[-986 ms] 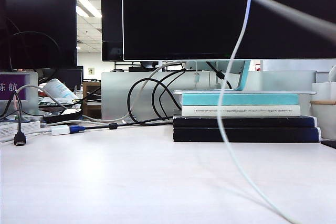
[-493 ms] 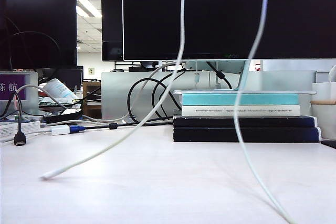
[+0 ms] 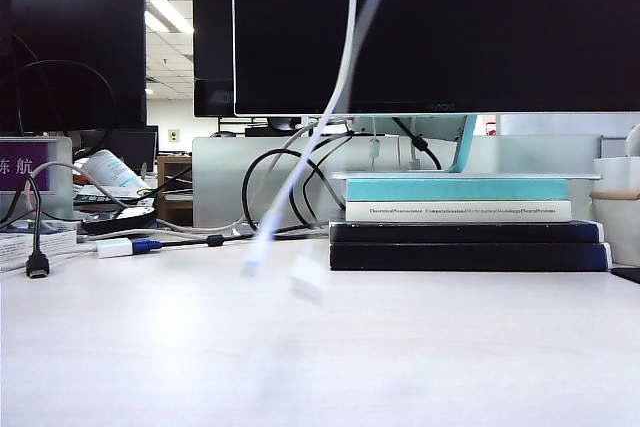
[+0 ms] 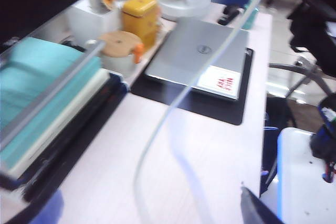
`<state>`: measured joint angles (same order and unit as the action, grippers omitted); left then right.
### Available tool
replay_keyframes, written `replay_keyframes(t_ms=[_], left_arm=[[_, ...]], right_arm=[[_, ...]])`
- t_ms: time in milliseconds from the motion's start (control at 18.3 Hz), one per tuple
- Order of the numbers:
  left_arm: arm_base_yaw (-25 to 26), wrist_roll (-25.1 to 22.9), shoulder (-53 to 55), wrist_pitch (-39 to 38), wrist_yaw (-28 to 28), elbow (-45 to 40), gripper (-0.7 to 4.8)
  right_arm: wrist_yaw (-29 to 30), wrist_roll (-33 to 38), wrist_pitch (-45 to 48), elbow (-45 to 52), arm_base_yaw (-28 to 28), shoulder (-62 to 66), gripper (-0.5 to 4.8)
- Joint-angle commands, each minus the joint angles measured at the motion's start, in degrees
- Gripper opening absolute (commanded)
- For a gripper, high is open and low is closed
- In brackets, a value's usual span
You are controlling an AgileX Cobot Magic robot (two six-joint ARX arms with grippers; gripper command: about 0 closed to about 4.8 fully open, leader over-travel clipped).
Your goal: Unfold the white charging cable into a straight cable.
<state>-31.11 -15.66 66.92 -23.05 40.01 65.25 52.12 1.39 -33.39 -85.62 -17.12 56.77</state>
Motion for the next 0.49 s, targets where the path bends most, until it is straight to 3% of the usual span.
replay_keyframes(t_ms=[55, 110, 164, 219, 329, 493], left_arm=[[-0.6, 4.7, 1.9, 8.5, 7.9, 0.2, 4.79], [-2.0, 11.2, 2.3, 18.6, 9.9, 0.2, 4.79], [-2.3, 14.0, 2.3, 21.9, 13.0, 0.2, 4.79], [-2.7, 15.2, 2.3, 22.9, 13.5, 0.2, 4.79], [-5.6, 15.1, 2.7, 22.6, 8.3, 0.2, 4.79], [-6.6, 15.0, 3.8, 22.5, 11.7, 0.2, 4.79]], right_arm=[[1.7, 1.0, 0.7, -1.9, 0.0, -0.9, -0.06], [1.8, 1.4, -0.9, -2.0, 0.0, -1.1, -0.06], [1.8, 1.4, -1.1, -2.0, 0.0, -1.0, -0.06], [1.9, 1.4, -1.0, -2.0, 0.0, -1.0, -0.06], [1.9, 1.4, 0.3, -2.1, 0.0, -1.1, -0.06], [1.8, 1.4, 2.1, -2.1, 0.0, -1.1, -0.06]])
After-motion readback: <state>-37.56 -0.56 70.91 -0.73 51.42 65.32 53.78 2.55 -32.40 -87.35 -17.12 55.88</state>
